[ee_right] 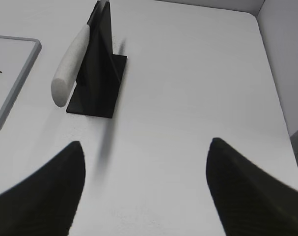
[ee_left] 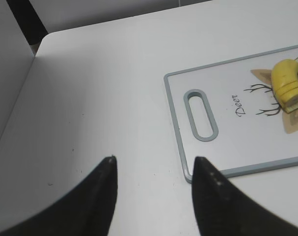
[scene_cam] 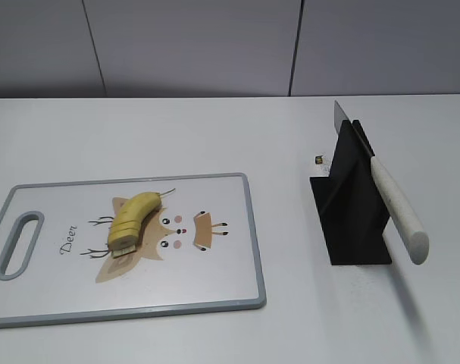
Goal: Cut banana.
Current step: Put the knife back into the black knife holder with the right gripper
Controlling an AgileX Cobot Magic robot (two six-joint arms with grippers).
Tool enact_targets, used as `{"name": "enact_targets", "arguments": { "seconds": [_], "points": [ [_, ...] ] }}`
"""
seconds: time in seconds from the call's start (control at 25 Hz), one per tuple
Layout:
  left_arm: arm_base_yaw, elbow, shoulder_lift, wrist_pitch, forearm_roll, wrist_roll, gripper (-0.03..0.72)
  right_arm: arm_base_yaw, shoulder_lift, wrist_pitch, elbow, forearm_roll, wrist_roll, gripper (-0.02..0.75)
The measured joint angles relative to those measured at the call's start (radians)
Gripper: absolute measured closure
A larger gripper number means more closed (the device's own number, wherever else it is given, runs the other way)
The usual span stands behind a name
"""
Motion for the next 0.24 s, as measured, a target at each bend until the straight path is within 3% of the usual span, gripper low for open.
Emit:
{"name": "enact_targets", "arguments": {
  "seconds": [0.24],
  "points": [
    [0.000, 0.000, 0.000, 0.000, 0.000, 0.000, 0.208, 0.000, 0.000, 0.000, 0.000, 0.000, 0.000, 0.157]
  ]
}}
